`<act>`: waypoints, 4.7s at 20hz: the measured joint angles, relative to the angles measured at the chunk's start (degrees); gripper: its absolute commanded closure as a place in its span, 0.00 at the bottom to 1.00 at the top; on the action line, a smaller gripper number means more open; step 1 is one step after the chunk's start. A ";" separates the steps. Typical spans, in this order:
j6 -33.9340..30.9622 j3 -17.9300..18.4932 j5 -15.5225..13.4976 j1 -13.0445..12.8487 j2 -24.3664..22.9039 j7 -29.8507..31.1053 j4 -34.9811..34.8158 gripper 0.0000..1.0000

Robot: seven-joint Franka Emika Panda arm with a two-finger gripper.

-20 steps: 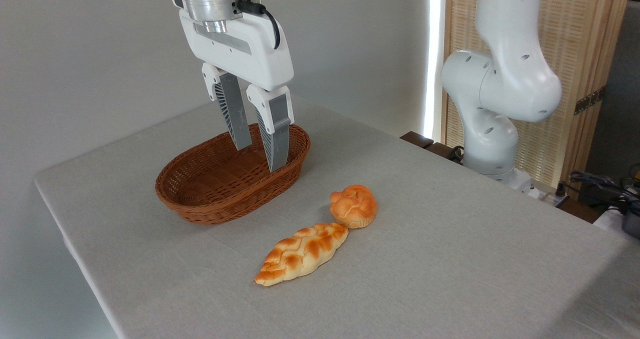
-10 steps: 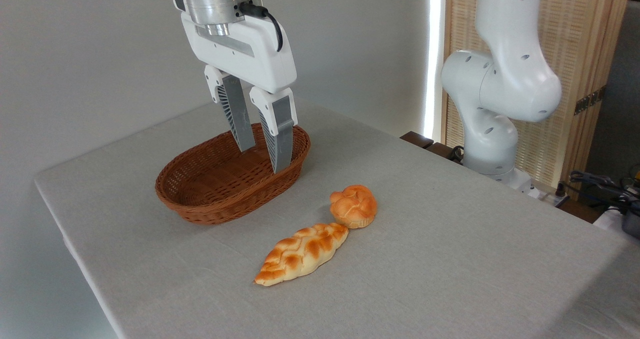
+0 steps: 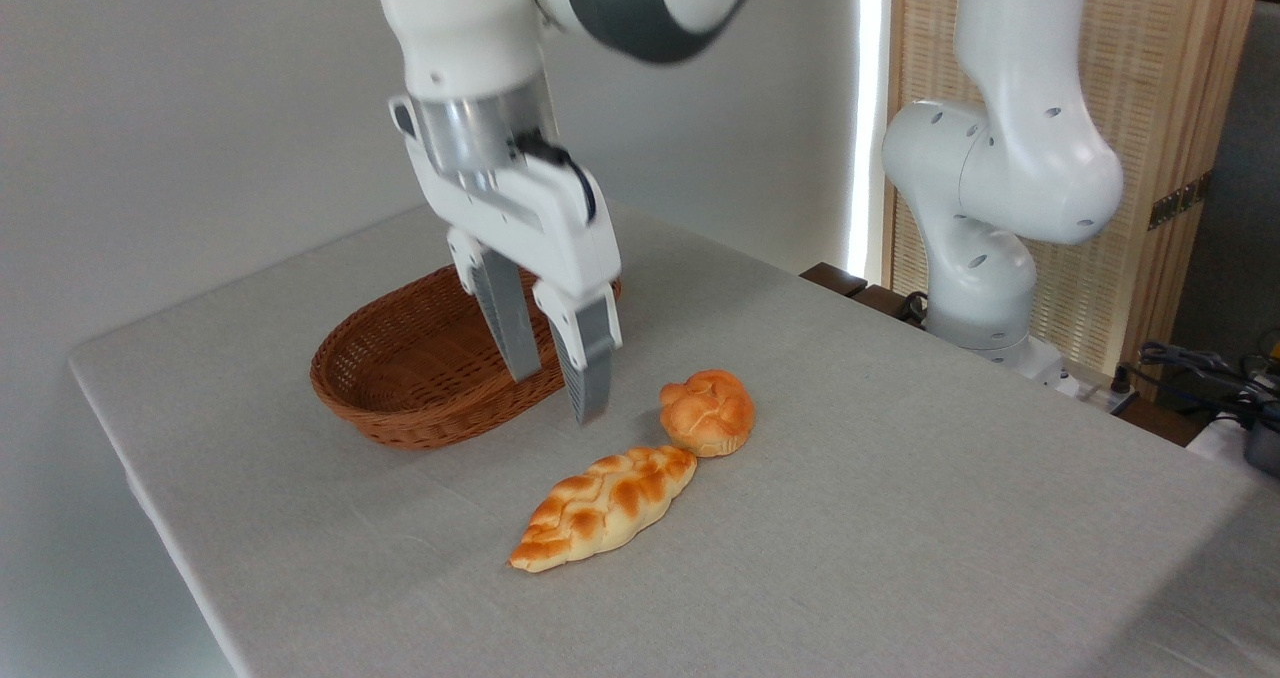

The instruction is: Put bread into the basket

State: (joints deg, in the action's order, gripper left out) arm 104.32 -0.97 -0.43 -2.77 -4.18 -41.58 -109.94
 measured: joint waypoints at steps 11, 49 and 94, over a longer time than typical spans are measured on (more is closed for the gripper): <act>17.42 -0.06 0.85 -0.17 0.62 -0.33 -16.35 0.00; 5.05 -16.81 -2.34 -0.94 2.37 9.38 2.74 0.44; -12.75 -1.43 -1.01 1.24 4.53 1.15 18.13 0.00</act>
State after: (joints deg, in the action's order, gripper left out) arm 91.56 -2.39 -1.44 -1.53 0.35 -40.44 -91.82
